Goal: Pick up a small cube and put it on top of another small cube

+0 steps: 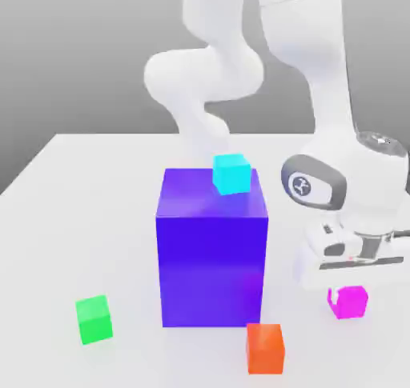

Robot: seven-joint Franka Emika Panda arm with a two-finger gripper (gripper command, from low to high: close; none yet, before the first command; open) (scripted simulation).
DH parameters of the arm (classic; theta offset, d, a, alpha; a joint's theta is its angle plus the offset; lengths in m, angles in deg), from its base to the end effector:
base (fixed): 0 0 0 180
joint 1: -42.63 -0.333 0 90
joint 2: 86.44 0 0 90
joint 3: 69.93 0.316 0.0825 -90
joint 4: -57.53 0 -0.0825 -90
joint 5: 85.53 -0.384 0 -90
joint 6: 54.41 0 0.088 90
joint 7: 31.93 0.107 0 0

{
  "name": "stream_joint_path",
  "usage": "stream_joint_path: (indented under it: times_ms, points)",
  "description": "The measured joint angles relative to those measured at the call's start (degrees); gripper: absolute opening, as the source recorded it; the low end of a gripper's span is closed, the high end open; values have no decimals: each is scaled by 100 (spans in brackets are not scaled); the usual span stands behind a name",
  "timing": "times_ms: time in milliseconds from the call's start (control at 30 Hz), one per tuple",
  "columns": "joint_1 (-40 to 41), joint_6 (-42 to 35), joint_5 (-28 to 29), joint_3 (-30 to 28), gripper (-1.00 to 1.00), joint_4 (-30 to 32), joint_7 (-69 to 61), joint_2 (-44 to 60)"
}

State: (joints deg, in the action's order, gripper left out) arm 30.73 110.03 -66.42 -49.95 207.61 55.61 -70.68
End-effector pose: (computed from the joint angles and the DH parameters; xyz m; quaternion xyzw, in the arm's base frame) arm 0.3452 0.2491 0.1618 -0.9457 0.3250 0.0001 0.0038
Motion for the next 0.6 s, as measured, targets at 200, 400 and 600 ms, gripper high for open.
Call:
stream_joint_path:
  times_ms: [200,400,600]
  points:
    - [433,-466,-948,348,-100,-163,-781,-690]
    - [1403,-714,-1560,-411,-100,-415,-734,-1028]
    - [2693,-965,-2061,-1021,-100,-644,-555,-1353]
